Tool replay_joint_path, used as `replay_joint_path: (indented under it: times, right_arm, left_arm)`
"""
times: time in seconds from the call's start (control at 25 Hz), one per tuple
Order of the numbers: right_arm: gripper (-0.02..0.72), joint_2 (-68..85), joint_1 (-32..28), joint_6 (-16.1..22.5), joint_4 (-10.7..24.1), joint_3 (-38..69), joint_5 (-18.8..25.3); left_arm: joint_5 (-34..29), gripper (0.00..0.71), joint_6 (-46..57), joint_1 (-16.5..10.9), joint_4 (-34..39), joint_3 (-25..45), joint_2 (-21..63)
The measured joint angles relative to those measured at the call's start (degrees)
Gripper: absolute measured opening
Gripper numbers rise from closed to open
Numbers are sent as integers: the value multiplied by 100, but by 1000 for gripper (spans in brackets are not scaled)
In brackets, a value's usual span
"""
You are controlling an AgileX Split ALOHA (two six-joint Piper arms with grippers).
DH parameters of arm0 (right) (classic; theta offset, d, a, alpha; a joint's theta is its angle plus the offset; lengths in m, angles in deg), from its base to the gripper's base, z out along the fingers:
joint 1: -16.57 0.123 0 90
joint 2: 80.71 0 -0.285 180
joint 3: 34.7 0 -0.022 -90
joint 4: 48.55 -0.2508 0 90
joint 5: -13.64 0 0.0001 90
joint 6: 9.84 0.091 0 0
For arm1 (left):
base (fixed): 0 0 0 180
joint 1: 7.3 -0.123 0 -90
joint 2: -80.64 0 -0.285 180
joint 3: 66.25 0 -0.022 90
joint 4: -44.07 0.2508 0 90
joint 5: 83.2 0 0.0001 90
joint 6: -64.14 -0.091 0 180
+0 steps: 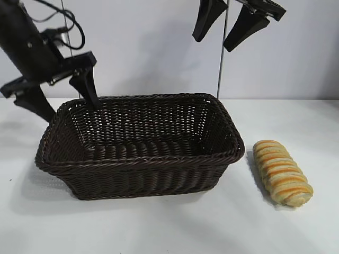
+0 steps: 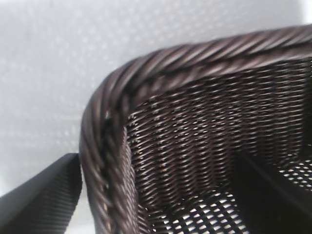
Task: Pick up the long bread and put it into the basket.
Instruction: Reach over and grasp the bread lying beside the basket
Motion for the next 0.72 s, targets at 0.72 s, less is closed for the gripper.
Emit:
replay_joint_path:
  times: [0.72]
  right_arm:
    - [486,0,0,0,0,0,0]
  left_arm:
    - [-235,606,4,0,-645,-140,192]
